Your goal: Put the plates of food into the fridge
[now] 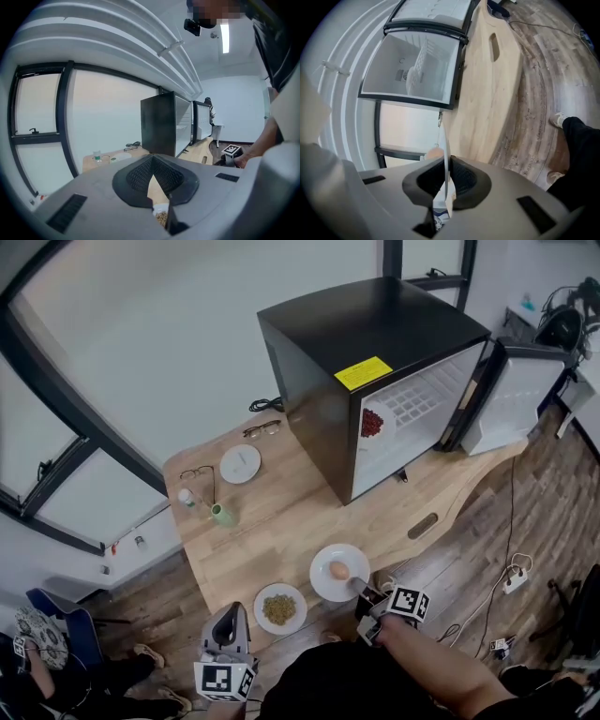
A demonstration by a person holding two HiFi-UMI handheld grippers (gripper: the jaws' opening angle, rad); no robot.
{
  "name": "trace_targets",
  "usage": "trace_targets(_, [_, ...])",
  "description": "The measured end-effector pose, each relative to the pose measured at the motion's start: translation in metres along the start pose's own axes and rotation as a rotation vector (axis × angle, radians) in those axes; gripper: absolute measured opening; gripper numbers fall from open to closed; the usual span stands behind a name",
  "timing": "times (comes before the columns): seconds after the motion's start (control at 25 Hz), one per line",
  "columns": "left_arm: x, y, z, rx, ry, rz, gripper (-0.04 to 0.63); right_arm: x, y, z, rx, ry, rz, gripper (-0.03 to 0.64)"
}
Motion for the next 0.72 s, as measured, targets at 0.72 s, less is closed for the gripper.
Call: trace_targets(0.72, [-0.11, -0.063, 0.075, 0.017, 0.108, 0.104, 0.005, 0.056, -0.147, -0.044, -0.003, -0.046, 0.127, 0.037])
Point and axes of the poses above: the fingertips, and each gripper's own axes: x backward along the fingers, z to its right, y out of its underside, the point moved 4 cm from there along x, backward along the fingers, and after that the axes turned 9 degrees about x, right-handed, at the moved point
